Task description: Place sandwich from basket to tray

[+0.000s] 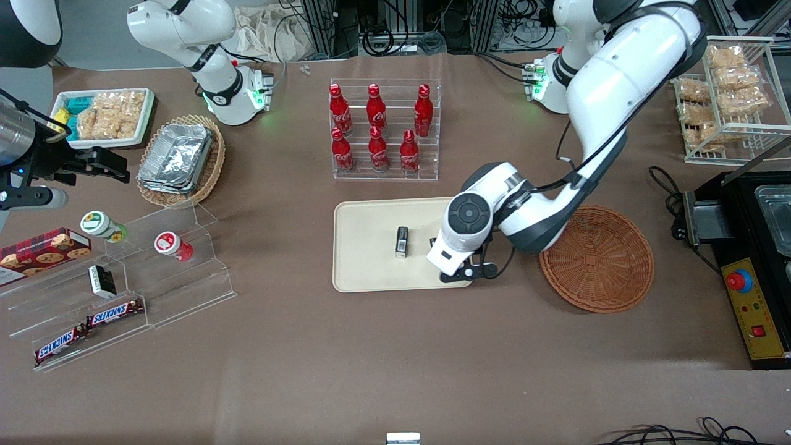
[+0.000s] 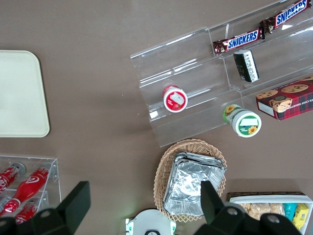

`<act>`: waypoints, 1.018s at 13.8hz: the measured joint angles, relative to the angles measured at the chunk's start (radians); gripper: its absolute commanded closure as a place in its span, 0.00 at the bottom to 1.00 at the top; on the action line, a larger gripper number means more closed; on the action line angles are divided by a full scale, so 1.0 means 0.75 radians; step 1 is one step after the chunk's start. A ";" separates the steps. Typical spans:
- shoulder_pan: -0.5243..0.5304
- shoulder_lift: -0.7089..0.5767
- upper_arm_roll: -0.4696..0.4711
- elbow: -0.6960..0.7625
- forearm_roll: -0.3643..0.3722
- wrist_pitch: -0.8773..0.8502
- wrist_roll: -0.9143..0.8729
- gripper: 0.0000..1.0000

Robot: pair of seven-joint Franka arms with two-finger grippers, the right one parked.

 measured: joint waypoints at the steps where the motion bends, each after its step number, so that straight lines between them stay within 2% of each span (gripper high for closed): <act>1: 0.012 -0.054 -0.002 0.064 -0.024 -0.077 0.000 0.00; 3: 0.072 -0.198 -0.005 0.133 -0.064 -0.195 0.005 0.00; 5: 0.177 -0.358 -0.006 0.133 -0.166 -0.293 0.142 0.00; 8: 0.419 -0.568 -0.001 0.118 -0.307 -0.443 0.564 0.00; 11: 0.676 -0.735 0.002 0.017 -0.386 -0.469 0.994 0.00; 14: 0.831 -0.798 0.006 -0.060 -0.416 -0.466 1.297 0.00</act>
